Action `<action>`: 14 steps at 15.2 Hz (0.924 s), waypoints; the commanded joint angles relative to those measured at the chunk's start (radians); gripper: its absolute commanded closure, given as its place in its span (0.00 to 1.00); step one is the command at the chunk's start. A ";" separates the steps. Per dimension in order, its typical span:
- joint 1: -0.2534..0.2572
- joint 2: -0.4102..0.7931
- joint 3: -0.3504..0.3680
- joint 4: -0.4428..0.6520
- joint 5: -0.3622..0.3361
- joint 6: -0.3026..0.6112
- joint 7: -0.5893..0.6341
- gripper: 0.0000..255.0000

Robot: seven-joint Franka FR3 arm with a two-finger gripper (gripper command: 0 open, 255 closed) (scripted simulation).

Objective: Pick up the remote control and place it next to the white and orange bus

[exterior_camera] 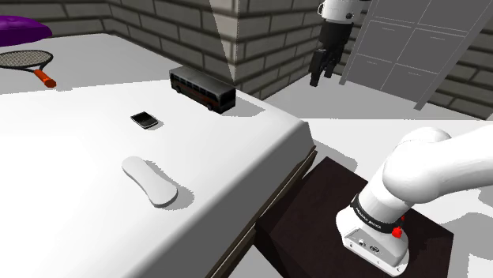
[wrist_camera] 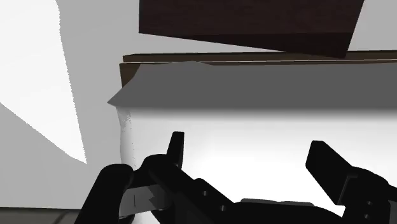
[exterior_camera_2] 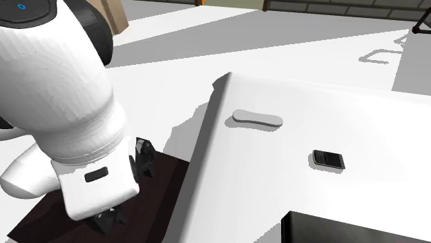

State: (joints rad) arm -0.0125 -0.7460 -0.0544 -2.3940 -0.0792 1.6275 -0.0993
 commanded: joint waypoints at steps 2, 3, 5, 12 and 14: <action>0.009 0.010 0.018 -0.006 0.014 0.015 0.021 0.00; 0.018 0.021 0.037 -0.012 0.027 0.030 0.042 0.00; 0.036 0.046 0.073 -0.018 0.053 0.062 0.084 0.00; 0.093 0.173 0.199 -0.006 0.128 0.178 0.225 0.00; 0.108 0.219 0.234 0.009 0.142 0.210 0.266 0.00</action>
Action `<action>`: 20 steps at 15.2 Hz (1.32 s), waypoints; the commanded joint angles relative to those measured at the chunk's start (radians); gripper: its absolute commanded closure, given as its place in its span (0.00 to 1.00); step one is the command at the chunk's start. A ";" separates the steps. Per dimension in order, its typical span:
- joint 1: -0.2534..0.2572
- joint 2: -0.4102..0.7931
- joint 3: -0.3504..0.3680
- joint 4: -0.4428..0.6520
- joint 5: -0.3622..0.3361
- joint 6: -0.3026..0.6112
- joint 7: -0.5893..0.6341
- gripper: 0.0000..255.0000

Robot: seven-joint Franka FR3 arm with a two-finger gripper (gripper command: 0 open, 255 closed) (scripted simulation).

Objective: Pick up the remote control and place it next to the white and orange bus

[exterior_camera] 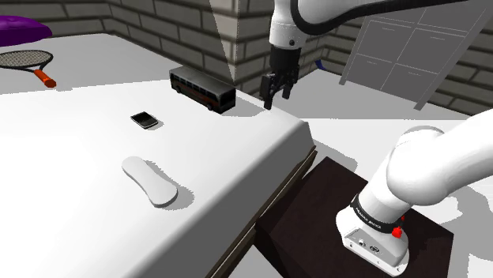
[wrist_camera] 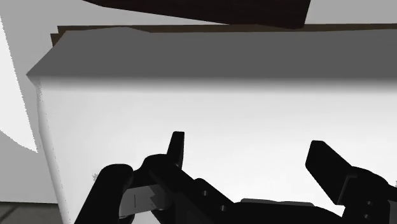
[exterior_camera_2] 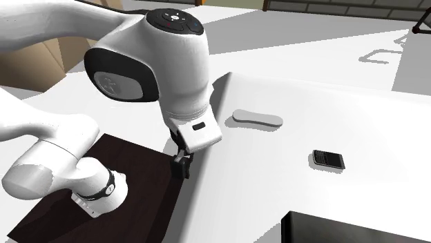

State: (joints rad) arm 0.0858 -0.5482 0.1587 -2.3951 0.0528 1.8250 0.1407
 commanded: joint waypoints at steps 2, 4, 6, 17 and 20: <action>0.022 0.071 0.056 0.029 0.021 0.045 0.066 0.00; 0.033 0.124 0.090 0.053 0.028 0.076 0.107 0.00; 0.042 0.180 0.124 0.081 0.030 0.105 0.148 0.00; 0.098 0.541 0.279 0.321 -0.066 0.216 0.404 0.00; 0.128 0.653 0.302 0.413 -0.119 0.225 0.477 0.00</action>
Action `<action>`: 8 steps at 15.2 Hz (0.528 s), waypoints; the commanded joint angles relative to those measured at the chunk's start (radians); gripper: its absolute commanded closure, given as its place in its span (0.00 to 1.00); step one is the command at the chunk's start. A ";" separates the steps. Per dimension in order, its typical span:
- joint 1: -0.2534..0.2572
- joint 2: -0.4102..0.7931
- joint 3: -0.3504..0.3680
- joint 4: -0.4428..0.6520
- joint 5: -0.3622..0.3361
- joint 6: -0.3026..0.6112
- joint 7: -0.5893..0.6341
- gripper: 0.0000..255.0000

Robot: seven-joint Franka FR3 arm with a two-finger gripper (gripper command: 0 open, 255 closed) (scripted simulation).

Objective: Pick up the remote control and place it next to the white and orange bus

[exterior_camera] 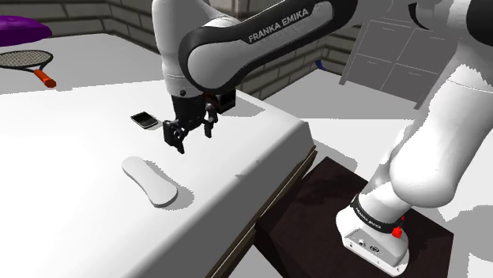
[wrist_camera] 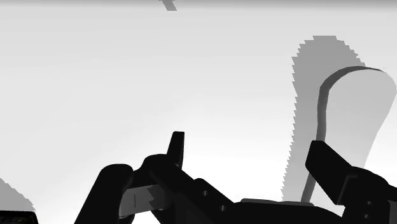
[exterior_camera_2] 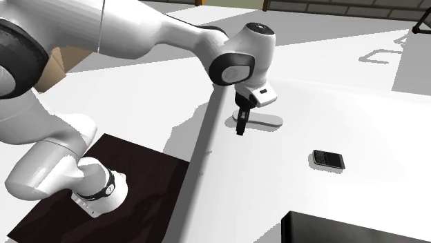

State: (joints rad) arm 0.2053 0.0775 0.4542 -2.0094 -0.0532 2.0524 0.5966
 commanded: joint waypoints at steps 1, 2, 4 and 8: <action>0.021 0.065 0.012 0.060 -0.032 -0.002 0.045 0.00; 0.034 0.104 0.016 0.095 -0.052 -0.003 0.068 0.00; 0.065 0.181 0.019 0.168 -0.090 -0.008 0.111 0.00; 0.139 0.338 0.014 0.336 -0.160 -0.035 0.183 0.00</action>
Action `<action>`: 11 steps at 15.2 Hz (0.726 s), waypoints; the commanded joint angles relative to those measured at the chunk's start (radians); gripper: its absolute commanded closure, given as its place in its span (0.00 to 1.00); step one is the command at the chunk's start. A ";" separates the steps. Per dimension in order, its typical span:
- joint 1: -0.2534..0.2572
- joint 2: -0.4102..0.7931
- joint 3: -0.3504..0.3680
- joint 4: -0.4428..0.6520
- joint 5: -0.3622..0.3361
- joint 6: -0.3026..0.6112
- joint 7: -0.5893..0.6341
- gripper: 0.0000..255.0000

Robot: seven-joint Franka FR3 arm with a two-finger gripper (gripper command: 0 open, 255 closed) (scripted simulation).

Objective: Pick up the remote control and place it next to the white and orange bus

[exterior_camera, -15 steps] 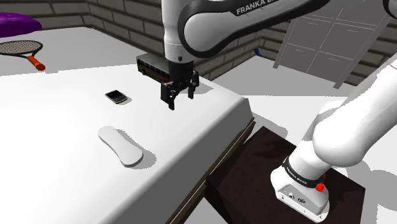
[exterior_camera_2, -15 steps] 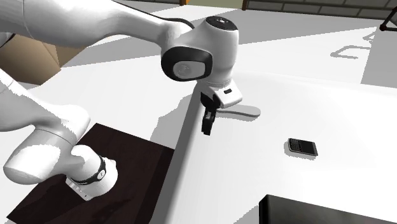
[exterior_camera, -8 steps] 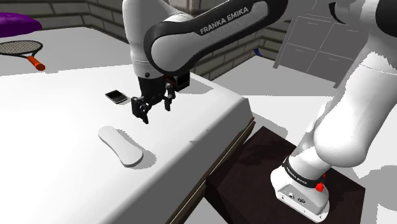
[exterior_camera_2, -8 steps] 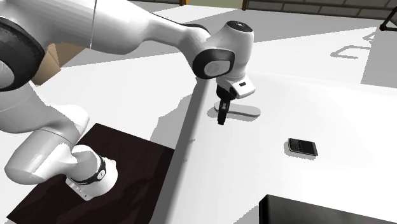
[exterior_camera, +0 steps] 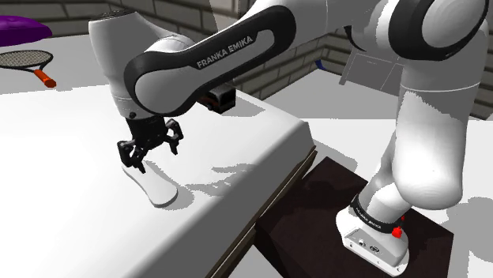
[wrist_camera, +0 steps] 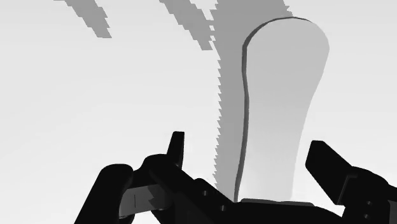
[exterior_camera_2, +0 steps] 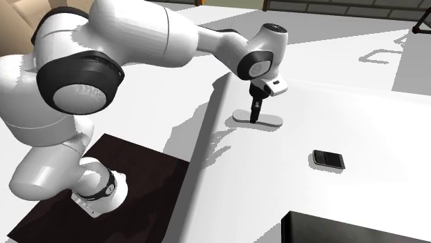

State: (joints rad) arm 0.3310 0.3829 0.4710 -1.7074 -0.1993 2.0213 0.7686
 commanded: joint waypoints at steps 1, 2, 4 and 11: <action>0.034 0.073 -0.006 0.081 -0.030 -0.014 0.026 0.00; 0.055 0.114 -0.010 0.130 -0.045 -0.026 0.039 0.00; 0.070 0.144 -0.015 0.156 -0.055 -0.023 0.048 0.00; 0.073 0.177 -0.026 0.116 -0.074 0.048 0.059 0.00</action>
State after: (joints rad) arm 0.4045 0.5562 0.4466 -1.5863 -0.2707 2.0600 0.8274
